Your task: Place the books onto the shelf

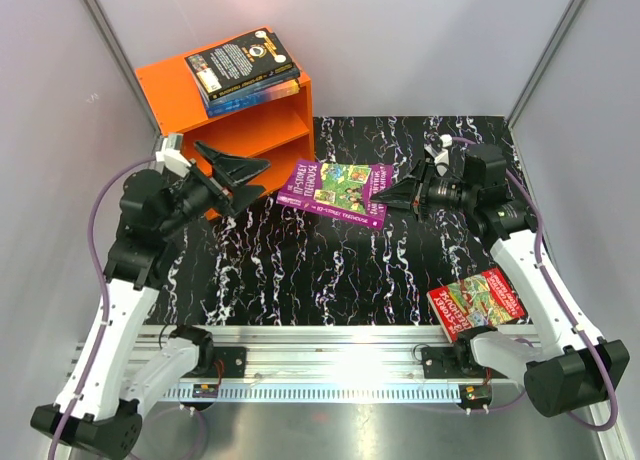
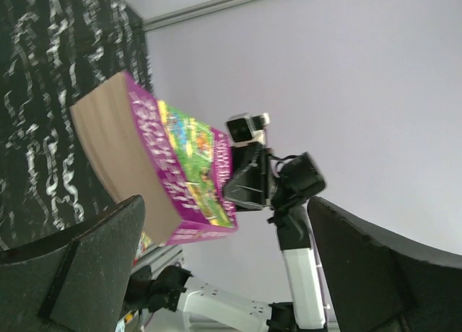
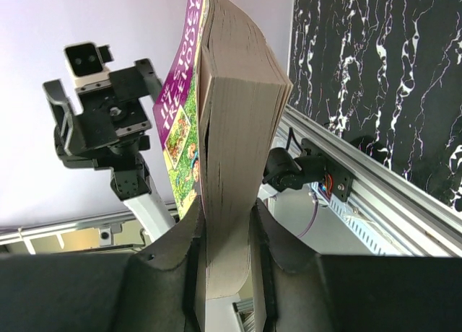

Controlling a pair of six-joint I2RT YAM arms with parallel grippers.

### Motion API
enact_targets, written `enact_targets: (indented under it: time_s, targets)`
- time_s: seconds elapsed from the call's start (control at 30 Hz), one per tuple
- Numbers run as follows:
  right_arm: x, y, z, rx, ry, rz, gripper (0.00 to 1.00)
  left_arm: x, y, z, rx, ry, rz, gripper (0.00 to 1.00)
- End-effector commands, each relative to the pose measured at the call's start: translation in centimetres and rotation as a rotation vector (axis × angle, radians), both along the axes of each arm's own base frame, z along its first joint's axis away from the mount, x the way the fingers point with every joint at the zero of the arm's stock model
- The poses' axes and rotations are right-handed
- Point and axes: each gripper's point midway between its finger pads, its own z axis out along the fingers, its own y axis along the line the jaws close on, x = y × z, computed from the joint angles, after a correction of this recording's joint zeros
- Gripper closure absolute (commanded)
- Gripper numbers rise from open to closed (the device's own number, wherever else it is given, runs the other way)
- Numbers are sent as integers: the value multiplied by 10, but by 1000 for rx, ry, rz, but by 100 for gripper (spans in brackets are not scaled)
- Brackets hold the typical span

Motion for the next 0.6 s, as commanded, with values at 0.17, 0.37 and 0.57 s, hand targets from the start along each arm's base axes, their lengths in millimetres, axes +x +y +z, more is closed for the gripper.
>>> enact_targets:
  time_s: [0.17, 0.37, 0.57]
  targets:
    - [-5, 3, 37, 76, -138, 30, 100, 5, -8, -61, 108, 158, -73, 2]
    - [-5, 5, 45, 114, -153, 43, 100, 18, -23, -76, 92, 211, -150, 2]
    - [-2, 7, 44, 123, -154, 60, 100, 29, -41, -67, 64, 181, -191, 2]
